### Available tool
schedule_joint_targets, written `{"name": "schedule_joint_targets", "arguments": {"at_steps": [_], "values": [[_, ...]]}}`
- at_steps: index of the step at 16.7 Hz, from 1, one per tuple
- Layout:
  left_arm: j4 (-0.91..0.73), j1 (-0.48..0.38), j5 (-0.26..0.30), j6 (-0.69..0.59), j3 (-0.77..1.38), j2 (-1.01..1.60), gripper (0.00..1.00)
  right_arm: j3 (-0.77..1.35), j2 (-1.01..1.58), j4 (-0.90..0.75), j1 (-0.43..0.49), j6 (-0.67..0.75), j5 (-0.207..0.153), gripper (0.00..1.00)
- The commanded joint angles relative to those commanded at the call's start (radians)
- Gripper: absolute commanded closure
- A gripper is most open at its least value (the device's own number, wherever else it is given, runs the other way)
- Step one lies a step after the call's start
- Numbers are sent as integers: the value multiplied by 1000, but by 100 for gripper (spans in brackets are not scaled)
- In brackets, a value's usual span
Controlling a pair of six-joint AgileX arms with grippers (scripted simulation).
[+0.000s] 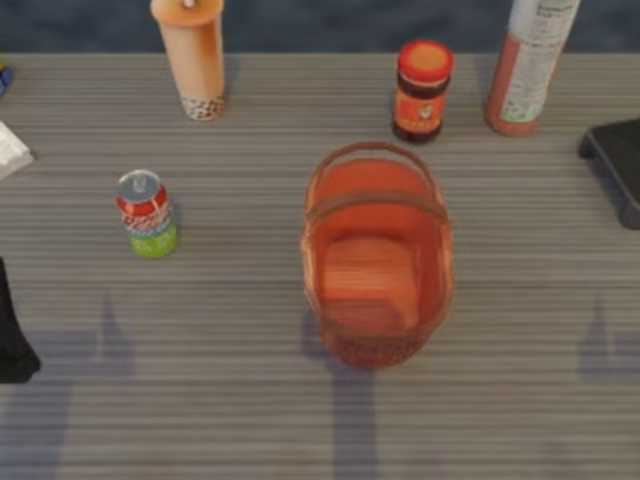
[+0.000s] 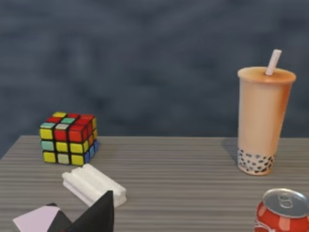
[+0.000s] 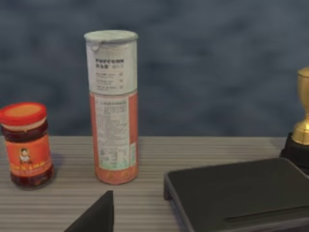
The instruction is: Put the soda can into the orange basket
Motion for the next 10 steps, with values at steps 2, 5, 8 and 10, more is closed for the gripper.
{"name": "schedule_joint_targets", "arguments": {"at_steps": [2,5,8,10], "values": [[0,0,0,0,0,0,0,0,0,0,0,0,0,0],[-43,-14,7,24,61,62,0,0,0,0,0,0,0,0],[-142,-38,15,77,211,219,0,0,0,0,0,0,0,0],[-232,-54,16,124,352,375,0,0,0,0,0,0,0,0]]}}
